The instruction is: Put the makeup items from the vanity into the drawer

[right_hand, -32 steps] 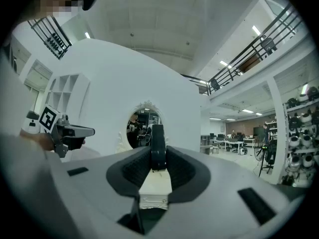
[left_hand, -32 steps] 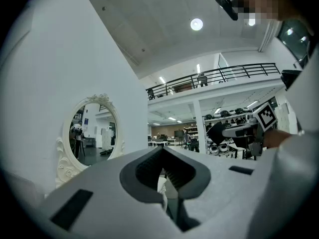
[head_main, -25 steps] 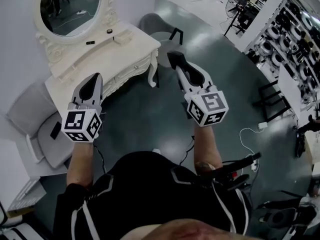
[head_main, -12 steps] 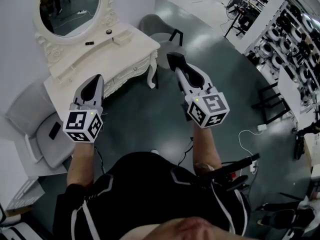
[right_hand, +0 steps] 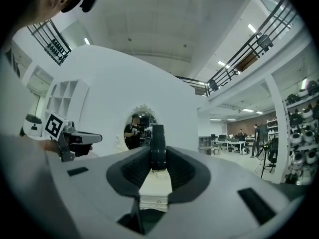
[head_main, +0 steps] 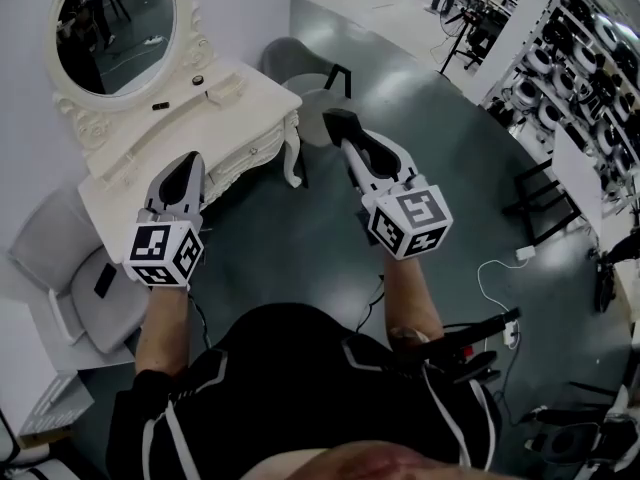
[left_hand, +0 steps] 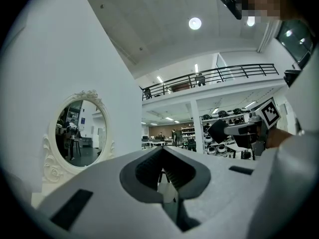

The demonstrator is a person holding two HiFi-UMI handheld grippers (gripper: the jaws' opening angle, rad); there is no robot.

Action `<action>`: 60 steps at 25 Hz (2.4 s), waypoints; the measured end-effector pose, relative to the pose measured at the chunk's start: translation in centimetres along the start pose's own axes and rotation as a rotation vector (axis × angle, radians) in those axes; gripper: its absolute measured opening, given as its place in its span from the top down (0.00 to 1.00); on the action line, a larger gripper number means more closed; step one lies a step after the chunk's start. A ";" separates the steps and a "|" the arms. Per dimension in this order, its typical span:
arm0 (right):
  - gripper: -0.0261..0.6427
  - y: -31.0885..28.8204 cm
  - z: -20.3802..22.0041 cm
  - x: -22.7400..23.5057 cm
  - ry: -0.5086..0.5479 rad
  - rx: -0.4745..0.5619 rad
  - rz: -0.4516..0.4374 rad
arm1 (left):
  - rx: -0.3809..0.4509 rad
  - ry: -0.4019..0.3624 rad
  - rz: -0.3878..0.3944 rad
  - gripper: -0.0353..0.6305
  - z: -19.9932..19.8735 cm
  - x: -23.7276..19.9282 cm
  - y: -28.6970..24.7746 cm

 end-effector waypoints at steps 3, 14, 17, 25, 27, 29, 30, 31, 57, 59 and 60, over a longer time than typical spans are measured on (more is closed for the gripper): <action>0.82 0.5 0.1 1.8 0.006 0.005 -0.006 | 0.002 -0.006 0.000 0.94 0.2 1.4 -1.6; 0.82 0.8 1.7 6.6 -0.024 0.012 -0.019 | -0.035 -0.034 0.012 0.94 1.7 4.7 -5.6; 0.82 -0.1 2.4 7.3 -0.029 0.009 -0.008 | -0.036 -0.027 0.017 0.94 2.4 4.0 -7.0; 0.82 -6.4 3.8 7.8 0.000 -0.017 0.005 | -0.017 0.013 0.026 0.94 4.6 -1.7 -11.6; 0.82 -8.6 3.9 7.8 0.011 -0.018 0.007 | -0.011 0.018 0.028 0.94 5.0 -3.6 -12.9; 0.82 -11.0 4.0 7.9 0.009 -0.013 0.015 | -0.008 0.020 0.030 0.94 5.3 -5.7 -14.3; 0.82 -12.1 4.0 7.9 0.006 -0.013 0.018 | -0.008 0.020 0.031 0.94 5.4 -6.7 -14.9; 0.82 -13.2 4.1 7.9 0.005 -0.015 0.020 | -0.007 0.020 0.030 0.94 5.4 -7.7 -15.5; 0.82 -37.7 8.9 6.1 0.002 -0.075 -0.031 | -0.042 0.039 0.014 0.94 10.0 -27.3 -25.3; 0.82 -39.1 9.3 6.8 -0.004 -0.071 -0.054 | -0.053 0.038 -0.004 0.94 10.6 -27.7 -26.1; 0.82 -40.0 9.5 7.3 -0.009 -0.067 -0.066 | -0.055 0.036 -0.016 0.94 10.8 -27.9 -26.6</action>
Point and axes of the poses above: the fingertips, and each gripper's own axes: y backward along the fingers, x to its right, z out of its underside, the point moved 6 cm from there along y, backward along the fingers, and after that the axes turned 8 degrees about x, right-handed, at the moved point
